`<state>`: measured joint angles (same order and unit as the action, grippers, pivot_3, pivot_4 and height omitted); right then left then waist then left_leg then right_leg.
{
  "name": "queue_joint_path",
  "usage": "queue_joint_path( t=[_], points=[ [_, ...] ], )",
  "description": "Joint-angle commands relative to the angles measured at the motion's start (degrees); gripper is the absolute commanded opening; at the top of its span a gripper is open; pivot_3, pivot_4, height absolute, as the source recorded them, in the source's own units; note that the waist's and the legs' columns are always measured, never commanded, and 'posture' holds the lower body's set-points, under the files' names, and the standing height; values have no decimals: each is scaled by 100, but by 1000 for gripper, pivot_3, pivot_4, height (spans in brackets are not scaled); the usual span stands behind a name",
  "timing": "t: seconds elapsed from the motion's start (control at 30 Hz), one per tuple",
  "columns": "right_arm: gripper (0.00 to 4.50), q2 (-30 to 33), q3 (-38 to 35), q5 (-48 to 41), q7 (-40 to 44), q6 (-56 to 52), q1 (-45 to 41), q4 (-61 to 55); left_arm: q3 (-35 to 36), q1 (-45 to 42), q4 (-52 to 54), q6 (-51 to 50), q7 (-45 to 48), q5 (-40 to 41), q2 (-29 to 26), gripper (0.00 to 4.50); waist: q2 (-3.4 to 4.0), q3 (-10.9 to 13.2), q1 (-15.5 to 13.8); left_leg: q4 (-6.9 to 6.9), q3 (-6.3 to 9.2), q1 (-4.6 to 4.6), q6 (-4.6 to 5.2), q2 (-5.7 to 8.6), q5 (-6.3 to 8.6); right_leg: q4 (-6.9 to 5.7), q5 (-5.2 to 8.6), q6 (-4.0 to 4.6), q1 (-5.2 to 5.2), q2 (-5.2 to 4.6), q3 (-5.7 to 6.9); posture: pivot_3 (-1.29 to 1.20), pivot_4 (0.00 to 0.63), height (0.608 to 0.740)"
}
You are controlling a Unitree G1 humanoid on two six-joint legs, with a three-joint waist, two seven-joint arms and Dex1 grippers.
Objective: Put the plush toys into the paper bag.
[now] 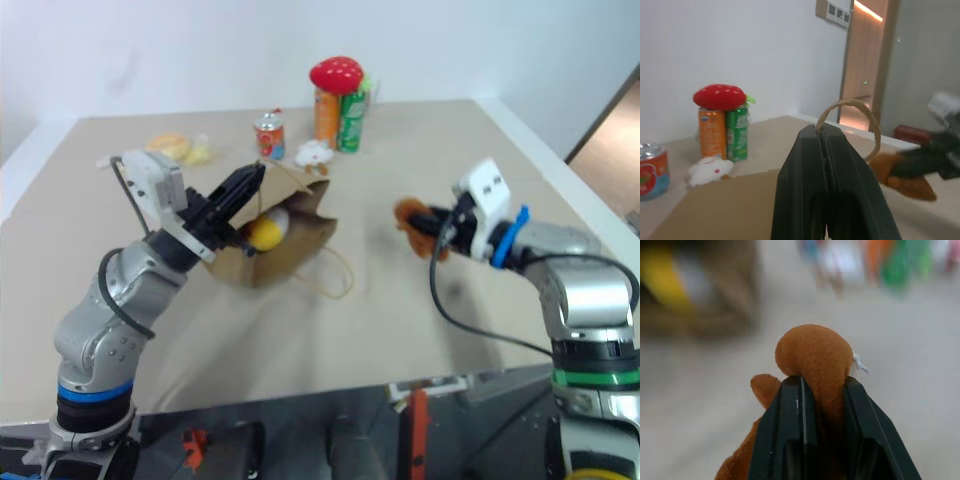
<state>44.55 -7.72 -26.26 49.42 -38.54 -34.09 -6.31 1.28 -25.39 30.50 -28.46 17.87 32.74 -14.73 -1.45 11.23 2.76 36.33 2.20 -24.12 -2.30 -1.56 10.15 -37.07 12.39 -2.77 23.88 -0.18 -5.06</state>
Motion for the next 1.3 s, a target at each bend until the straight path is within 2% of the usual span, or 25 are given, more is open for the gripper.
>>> queue_joint_path(
  t=[0.03,0.13,0.23,0.43,0.57,0.6,0.67,0.77,0.83,0.9,0.93,1.13,1.3],
  points=[
    [497,-759,461,-632,-152,-516,-294,-781,36,-167,67,233,-79,-102,106,0,-7,-4,1,-1,1,0,0,-1,0,0,0,0,0,1,0,0,150,740],
    [497,-1326,1089,-136,-356,-141,-519,-535,-63,-142,110,245,-80,-116,190,0,-7,-3,-9,-3,2,-16,-3,3,3,2,-10,-18,8,-1,-5,0,150,740],
    [497,-1658,1411,248,-402,282,-758,28,-108,-140,127,247,-80,-140,226,0,-6,-3,-14,-2,-5,-26,-3,6,3,2,-13,-21,19,-2,-18,0,150,740],
    [497,-2420,1725,985,-712,1307,-1403,1490,-122,-159,175,204,-95,-113,245,0,-6,-3,-1,-3,-14,-21,-3,0,3,2,-19,-20,21,5,-25,0,150,740],
    [497,-2762,1809,1303,-861,1661,-1626,2057,-145,-143,200,194,-102,-120,251,0,-6,-3,12,-8,-26,-21,-3,-5,3,0,-26,-21,33,12,-40,0,150,740],
    [907,-2836,1765,1289,-916,1621,-1638,2113,-149,-140,202,194,-108,-123,256,0,-6,-3,8,-8,-26,-21,-3,-5,3,0,-26,-21,33,12,-40,0,150,740],
    [1386,-2936,1708,1247,-909,1623,-1627,2119,-153,-131,208,196,-124,-131,266,0,-6,-3,6,-11,-26,-22,-3,-5,3,1,-26,-21,33,13,-41,0,150,740],
    [3211,-2879,1692,1282,-812,1690,-1544,1917,-114,-138,190,191,-151,-124,269,0,-6,-3,5,-11,-28,-24,-3,-4,3,1,-26,-21,34,12,-46,0,150,740],
    [3552,-2683,1659,1251,-674,1616,-1411,1581,-71,-147,167,191,-154,-116,253,0,-6,-3,2,-11,-28,-24,-3,-4,3,1,-26,-22,34,12,-46,0,150,740],
    [4350,-2468,1609,1200,-565,1484,-1282,1262,-53,-151,159,189,-142,-122,229,0,-6,-3,-3,-11,-27,-24,-3,-4,3,1,-26,-21,34,12,-46,0,150,740],
    [4478,-2352,1556,1136,-525,1350,-1212,1062,-50,-148,161,188,-138,-131,215,0,-6,-3,-3,-11,-28,-24,-3,-3,3,1,-26,-22,34,12,-46,0,150,740],
    [4478,-1472,976,443,-189,247,-613,-171,-23,-136,119,207,-107,-156,170,0,-6,-3,-2,-11,-30,-23,-3,-3,3,1,-25,-21,35,12,-50,0,150,740],
    [4478,-896,721,337,-127,-160,259,-353,32,-193,60,216,-101,-147,146,0,-11,-5,-2,-9,-36,-22,-3,-2,3,2,-22,-15,34,12,-56,0,150,740]
  ],
)
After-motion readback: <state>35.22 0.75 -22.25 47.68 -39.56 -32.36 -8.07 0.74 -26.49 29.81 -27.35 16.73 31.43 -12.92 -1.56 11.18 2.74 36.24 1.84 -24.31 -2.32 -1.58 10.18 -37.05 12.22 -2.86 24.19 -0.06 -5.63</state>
